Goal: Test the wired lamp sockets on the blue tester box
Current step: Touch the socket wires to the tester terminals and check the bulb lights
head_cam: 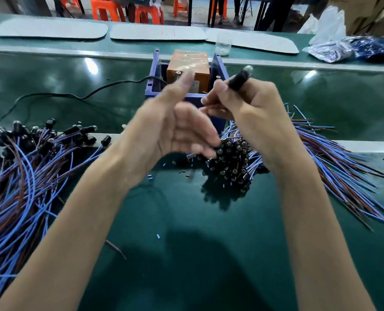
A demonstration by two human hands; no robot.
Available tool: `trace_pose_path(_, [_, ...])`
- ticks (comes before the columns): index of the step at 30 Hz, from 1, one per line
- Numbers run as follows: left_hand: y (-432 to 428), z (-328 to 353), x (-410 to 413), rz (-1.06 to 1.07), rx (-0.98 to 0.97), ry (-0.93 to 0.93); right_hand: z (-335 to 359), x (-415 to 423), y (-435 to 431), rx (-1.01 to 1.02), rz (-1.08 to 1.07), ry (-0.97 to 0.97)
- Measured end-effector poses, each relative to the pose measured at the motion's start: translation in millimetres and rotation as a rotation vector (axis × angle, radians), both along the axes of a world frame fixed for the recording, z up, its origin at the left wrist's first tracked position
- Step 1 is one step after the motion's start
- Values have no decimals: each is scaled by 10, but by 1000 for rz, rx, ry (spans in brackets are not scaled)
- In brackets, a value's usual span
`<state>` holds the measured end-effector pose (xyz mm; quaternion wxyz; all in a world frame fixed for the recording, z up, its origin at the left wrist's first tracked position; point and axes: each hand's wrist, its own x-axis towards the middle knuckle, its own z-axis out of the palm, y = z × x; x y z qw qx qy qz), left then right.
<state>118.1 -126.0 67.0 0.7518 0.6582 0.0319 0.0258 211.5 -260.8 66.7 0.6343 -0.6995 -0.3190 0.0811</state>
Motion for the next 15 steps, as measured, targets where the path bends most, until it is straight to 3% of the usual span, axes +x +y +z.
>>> trace_pose_path(2, [-53, -26, 31, -155, -62, 256, 34, -28, -2, 65, 11, -21])
trace_pose_path(4, [-92, -79, 95, -37, -314, 321, 67, -65, 8, 59, 9, -74])
trace_pose_path(8, [18, -150, 171, 412, -885, 205, 128, -78, -45, 173, -30, 67])
trace_pose_path(12, [188, -156, 147, 809, -1086, 8, 179, -38, -111, 318, -111, 243])
trace_pose_path(15, [200, -119, 137, 759, -1043, -95, 185, 23, -135, 333, -175, 270])
